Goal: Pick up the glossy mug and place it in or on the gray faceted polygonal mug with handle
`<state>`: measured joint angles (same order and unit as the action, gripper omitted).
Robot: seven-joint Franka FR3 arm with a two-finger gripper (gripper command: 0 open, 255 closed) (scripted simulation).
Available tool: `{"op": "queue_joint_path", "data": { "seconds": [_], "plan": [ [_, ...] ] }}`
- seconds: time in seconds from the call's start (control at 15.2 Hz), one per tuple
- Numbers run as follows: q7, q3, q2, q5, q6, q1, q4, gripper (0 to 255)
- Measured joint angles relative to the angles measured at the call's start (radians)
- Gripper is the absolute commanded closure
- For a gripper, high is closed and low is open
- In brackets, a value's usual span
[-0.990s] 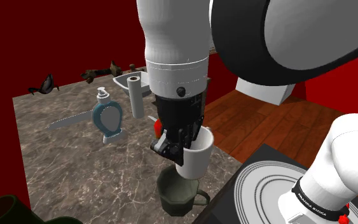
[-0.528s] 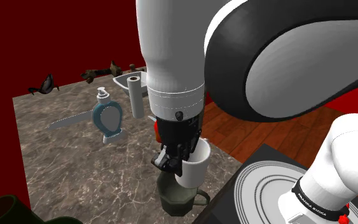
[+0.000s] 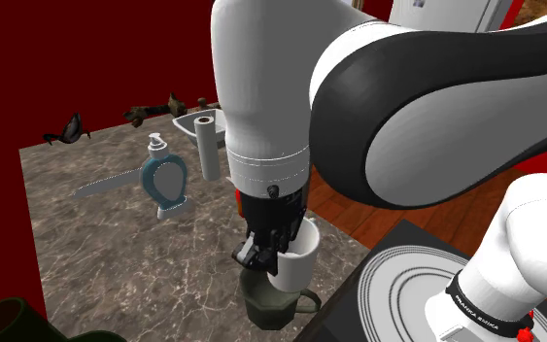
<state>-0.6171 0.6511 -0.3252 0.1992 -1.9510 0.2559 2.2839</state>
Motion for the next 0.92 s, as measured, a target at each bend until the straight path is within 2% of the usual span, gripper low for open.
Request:
{"op": "queue_joint_path", "data": {
  "seconds": [0.07, 0.13, 0.53, 0.79, 0.92],
  "plan": [
    [0.0, 0.0, 0.0, 0.0, 0.0, 0.0, 0.0, 255],
    [0.0, 0.0, 0.0, 0.0, 0.0, 0.0, 0.0, 0],
    [0.0, 0.0, 0.001, 0.001, -0.001, 0.0, 0.002, 0],
    [0.005, -0.019, -0.019, -0.001, 0.098, -0.002, -0.081, 0],
    [0.003, -0.021, -0.02, -0.003, 0.121, -0.003, -0.102, 0]
  ]
}}
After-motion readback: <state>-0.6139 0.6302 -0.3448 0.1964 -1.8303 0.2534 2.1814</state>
